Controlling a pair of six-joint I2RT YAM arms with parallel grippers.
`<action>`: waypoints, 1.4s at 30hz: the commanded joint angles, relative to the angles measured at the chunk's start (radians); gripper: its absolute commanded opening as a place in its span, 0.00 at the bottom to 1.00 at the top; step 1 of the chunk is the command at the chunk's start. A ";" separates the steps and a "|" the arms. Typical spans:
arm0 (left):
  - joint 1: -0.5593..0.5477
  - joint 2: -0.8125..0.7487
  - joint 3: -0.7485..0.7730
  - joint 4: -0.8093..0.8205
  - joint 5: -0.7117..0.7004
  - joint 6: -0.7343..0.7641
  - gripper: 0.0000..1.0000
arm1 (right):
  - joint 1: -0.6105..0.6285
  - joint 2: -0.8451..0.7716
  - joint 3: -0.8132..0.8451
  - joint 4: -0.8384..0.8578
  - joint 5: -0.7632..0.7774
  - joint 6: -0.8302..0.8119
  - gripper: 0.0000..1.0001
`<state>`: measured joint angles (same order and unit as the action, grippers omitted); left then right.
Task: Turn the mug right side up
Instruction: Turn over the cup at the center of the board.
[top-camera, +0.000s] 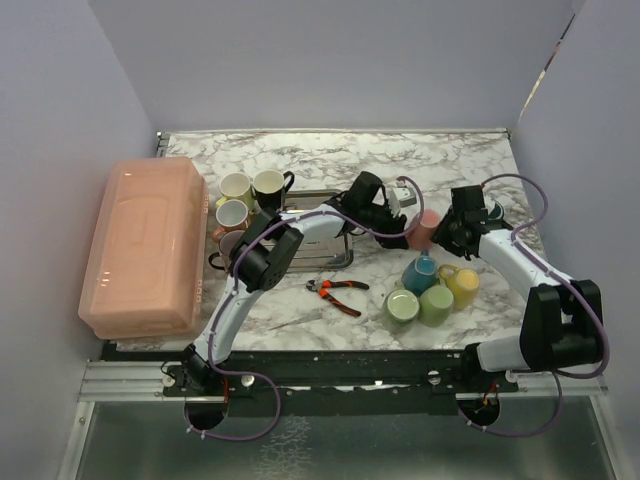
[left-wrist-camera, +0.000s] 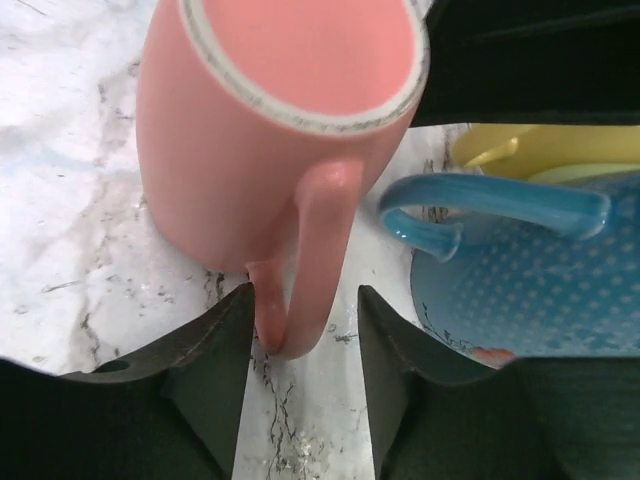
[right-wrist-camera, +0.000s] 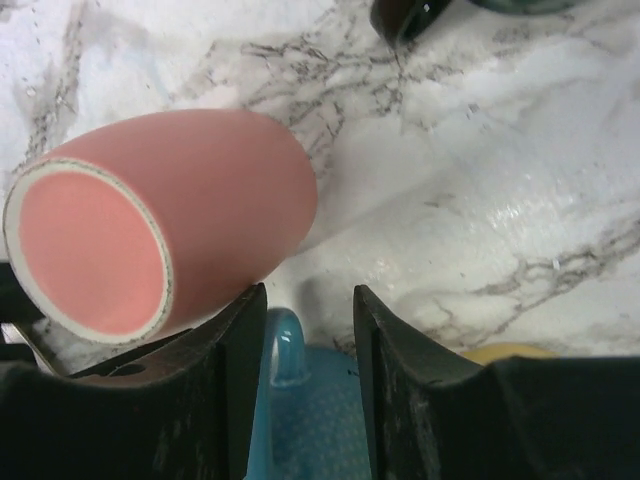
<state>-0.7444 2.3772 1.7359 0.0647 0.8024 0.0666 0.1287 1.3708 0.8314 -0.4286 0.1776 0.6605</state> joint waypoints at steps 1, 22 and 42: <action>-0.020 -0.108 -0.018 0.021 -0.131 0.024 0.44 | -0.005 0.060 0.063 0.074 -0.029 -0.047 0.44; -0.045 -0.276 -0.195 0.099 -0.423 -0.140 0.44 | -0.003 -0.001 0.067 0.155 -0.244 -0.122 0.57; -0.042 -0.545 -0.465 0.141 -0.925 -0.349 0.65 | 0.051 0.240 0.232 0.009 -0.068 -0.013 0.58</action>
<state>-0.7856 1.9045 1.2984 0.1921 -0.0097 -0.2588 0.1776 1.5749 1.0283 -0.3683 0.0437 0.6304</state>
